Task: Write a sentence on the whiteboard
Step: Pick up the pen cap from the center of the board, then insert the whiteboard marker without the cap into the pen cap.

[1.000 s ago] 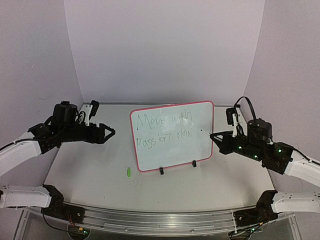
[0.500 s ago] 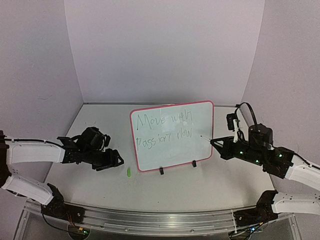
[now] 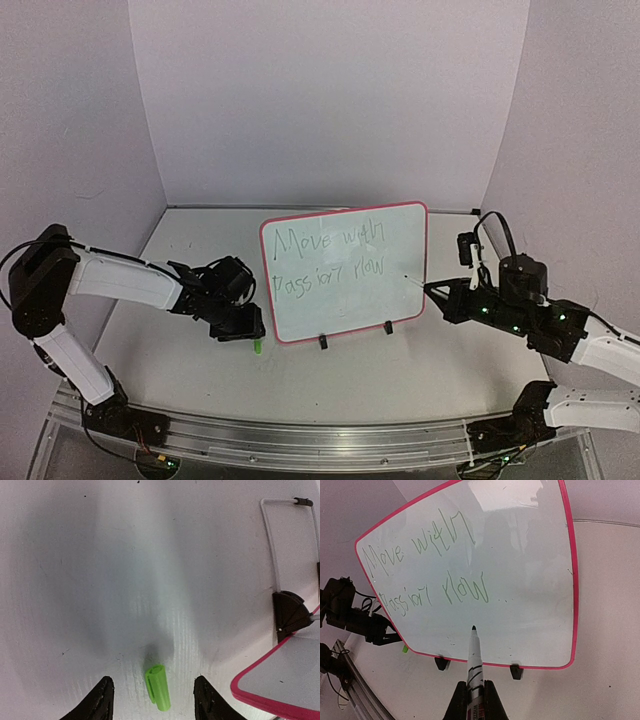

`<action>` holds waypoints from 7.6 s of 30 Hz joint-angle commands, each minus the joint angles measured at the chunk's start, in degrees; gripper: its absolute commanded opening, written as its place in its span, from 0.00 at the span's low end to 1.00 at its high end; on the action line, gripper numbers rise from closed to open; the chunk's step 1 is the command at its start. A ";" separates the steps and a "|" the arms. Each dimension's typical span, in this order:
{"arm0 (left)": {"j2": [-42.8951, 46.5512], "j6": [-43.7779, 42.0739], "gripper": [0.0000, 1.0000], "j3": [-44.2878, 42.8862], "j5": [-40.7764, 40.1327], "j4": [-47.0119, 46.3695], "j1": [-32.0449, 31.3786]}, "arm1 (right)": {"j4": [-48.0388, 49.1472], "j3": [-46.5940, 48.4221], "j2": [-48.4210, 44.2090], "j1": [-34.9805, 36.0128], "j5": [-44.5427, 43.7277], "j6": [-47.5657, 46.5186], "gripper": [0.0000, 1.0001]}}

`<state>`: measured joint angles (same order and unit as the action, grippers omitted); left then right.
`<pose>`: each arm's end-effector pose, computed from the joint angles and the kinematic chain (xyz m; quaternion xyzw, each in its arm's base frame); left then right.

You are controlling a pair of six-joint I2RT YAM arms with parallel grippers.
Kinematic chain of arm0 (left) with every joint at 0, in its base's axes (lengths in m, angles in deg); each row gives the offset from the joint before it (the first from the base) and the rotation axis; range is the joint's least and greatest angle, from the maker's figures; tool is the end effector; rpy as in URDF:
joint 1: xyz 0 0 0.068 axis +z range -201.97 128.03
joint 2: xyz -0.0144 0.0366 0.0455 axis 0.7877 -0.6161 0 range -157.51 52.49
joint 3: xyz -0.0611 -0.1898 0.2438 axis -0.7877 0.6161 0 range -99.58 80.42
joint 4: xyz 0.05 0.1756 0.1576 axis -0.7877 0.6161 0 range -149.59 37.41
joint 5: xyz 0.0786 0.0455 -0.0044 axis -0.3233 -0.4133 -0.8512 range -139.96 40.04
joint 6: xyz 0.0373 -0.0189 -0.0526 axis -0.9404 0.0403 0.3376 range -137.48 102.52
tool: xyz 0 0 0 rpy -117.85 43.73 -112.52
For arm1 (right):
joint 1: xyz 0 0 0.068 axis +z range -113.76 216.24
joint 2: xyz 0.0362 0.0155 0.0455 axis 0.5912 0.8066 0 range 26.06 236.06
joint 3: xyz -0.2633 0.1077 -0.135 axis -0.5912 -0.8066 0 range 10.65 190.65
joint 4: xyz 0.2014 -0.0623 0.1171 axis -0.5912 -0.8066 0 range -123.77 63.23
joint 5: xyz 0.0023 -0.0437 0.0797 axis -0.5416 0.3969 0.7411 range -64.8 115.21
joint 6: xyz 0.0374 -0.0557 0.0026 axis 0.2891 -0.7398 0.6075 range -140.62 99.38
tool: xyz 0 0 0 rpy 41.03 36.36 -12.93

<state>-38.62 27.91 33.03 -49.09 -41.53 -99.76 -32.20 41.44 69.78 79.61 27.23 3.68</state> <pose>0.1936 -0.2146 0.1974 0.0222 0.9695 -0.1822 0.1622 0.1077 0.1044 0.2942 -0.1445 0.7978 0.3377 0.4781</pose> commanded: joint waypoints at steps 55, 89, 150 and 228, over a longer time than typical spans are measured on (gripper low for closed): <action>5.91 -17.38 0.38 8.38 3.23 -1.70 -2.57 | 1.83 -2.46 -0.96 -0.31 -2.49 3.06 0.00; 4.30 -20.89 0.27 7.68 -3.40 2.73 -9.94 | 2.00 -1.81 2.03 -0.30 -1.60 4.09 0.00; 16.32 -47.34 0.00 -10.73 15.60 10.37 -17.82 | -7.62 23.05 33.21 1.81 56.13 0.26 0.00; 13.22 -56.39 0.00 -14.84 21.69 7.43 -20.05 | -2.00 24.09 37.72 6.22 58.52 3.21 0.00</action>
<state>-27.39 -29.12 20.42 -28.86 -31.69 -119.54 -37.25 63.16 106.82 85.20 83.96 6.26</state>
